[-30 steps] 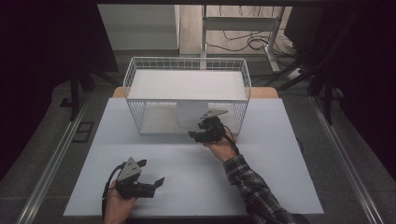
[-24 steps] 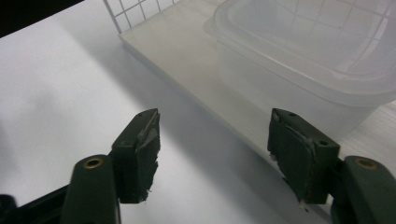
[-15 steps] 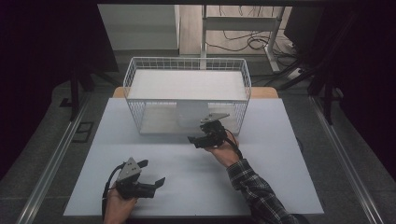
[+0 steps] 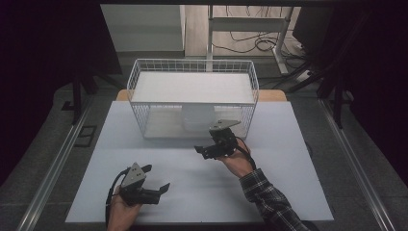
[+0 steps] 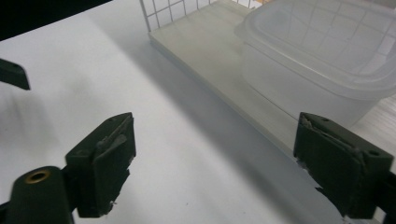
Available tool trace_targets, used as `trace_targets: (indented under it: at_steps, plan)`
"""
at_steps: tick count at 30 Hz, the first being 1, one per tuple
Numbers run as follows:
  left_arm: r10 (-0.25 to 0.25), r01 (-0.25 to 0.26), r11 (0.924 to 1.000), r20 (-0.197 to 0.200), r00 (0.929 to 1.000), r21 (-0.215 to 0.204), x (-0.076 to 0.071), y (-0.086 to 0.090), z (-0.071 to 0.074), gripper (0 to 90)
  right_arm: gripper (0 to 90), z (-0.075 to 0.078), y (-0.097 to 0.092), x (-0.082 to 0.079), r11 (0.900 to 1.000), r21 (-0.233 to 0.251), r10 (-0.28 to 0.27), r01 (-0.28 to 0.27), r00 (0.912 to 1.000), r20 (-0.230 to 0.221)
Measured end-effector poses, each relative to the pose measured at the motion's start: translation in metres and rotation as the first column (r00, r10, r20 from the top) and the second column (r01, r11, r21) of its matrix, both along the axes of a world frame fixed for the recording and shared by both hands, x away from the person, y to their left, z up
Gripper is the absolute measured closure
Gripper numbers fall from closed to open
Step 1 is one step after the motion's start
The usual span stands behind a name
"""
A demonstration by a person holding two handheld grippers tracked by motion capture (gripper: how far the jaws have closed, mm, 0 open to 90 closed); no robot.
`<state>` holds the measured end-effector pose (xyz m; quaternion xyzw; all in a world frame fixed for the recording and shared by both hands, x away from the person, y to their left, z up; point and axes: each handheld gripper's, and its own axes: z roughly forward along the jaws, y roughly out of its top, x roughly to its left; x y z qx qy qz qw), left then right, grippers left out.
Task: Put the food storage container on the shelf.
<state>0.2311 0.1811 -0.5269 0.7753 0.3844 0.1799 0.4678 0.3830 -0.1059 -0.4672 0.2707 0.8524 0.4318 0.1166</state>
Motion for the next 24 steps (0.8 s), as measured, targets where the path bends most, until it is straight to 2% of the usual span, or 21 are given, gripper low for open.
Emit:
trace_targets:
  at_steps: [12,24]
  plan:
    - [-0.012,0.012,0.9999,-0.005,0.9999,0.012,0.000,-0.002,-0.001,5.6,7.2,-0.001,-0.011,-0.020,0.9998,-0.002,0.021,-0.021,0.9991,0.038]
    - [-0.015,0.015,0.9998,-0.003,0.9999,0.009,0.000,-0.001,0.000,5.7,3.8,-0.005,-0.024,-0.034,0.9997,0.005,0.023,-0.024,0.9992,0.033]
